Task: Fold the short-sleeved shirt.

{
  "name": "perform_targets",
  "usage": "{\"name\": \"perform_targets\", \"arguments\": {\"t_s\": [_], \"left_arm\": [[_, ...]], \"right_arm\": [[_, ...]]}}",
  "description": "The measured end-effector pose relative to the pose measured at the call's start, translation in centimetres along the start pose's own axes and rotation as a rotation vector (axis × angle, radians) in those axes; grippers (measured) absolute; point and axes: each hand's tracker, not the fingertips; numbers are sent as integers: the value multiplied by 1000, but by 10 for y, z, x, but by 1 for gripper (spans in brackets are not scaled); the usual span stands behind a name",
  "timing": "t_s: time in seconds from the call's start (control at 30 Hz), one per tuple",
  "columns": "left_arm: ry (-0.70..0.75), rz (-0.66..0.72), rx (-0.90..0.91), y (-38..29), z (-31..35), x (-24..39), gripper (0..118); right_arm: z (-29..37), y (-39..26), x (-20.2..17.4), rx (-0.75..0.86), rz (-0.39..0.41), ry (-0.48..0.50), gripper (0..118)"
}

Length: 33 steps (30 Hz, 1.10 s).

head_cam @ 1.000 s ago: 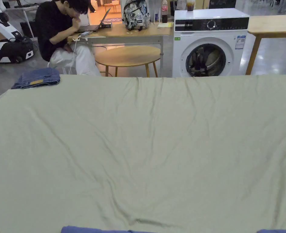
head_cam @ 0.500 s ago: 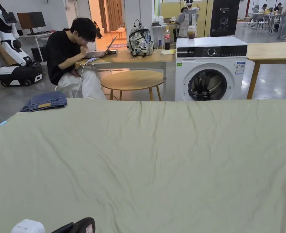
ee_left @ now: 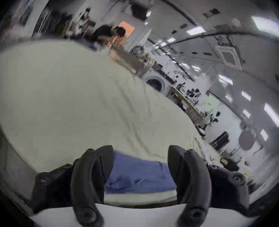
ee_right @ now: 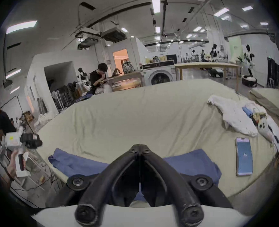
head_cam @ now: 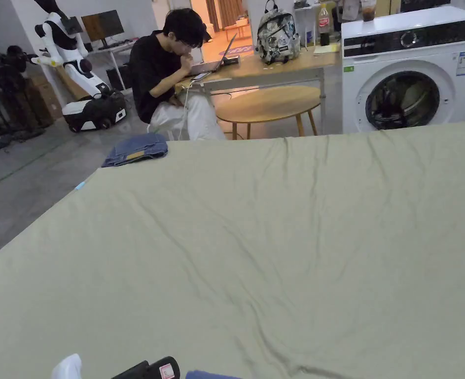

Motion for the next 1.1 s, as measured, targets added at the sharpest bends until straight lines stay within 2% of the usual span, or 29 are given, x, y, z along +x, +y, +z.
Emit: {"name": "perform_targets", "arguments": {"t_s": [0.13, 0.27, 0.3, 0.37, 0.4, 0.43, 0.47, 0.53, 0.6, 0.63, 0.7, 0.73, 0.8, 0.93, 1.1], "left_arm": [[46, 15, -87, -12, -26, -41, 69], [-60, 135, -192, -29, -67, -65, 69], [-98, 164, -163, -30, -71, -67, 68], [-239, 305, -101, -29, -82, -70, 67], [-220, 336, -106, -32, -86, -71, 62], [-194, 318, -121, -33, -92, -70, 46], [-149, 276, -158, -35, -98, -66, 12], [-122, 266, -175, -42, -102, -49, 9], [-261, 378, -132, -41, -87, -35, 8], [-302, 395, -45, -36, -76, -28, 8], [-270, 335, 24, -13, -54, -21, 8], [-204, 288, 16, -1, -44, -16, 8], [-180, 269, 60, 23, -20, -11, 8], [6, 27, 96, 53, 0, 36, 8], [-99, 18, -49, 13, -69, 76, 8]], "right_arm": [[1, -4, 1, -19, -47, 8, 0], [-1, -7, 4, -38, -52, 5, 0], [-1, -7, 4, -40, -49, 3, 0], [0, -7, 3, -45, -42, -1, 0], [0, -7, 3, -47, -41, -3, 0], [0, -7, 3, -48, -40, -2, 0], [0, -8, 3, -50, -40, 0, 0], [0, -9, 3, -58, -33, -1, 0], [1, -9, 3, -61, -25, -7, 0], [1, -9, 2, -63, -22, -8, 0], [1, -10, 4, -66, -23, -10, 0], [1, -10, 5, -67, -28, -8, 0], [0, -10, 5, -70, -42, 1, 0], [-4, -16, 6, -76, -74, 16, 0], [-5, -25, 4, -55, -129, 57, 0]]}}
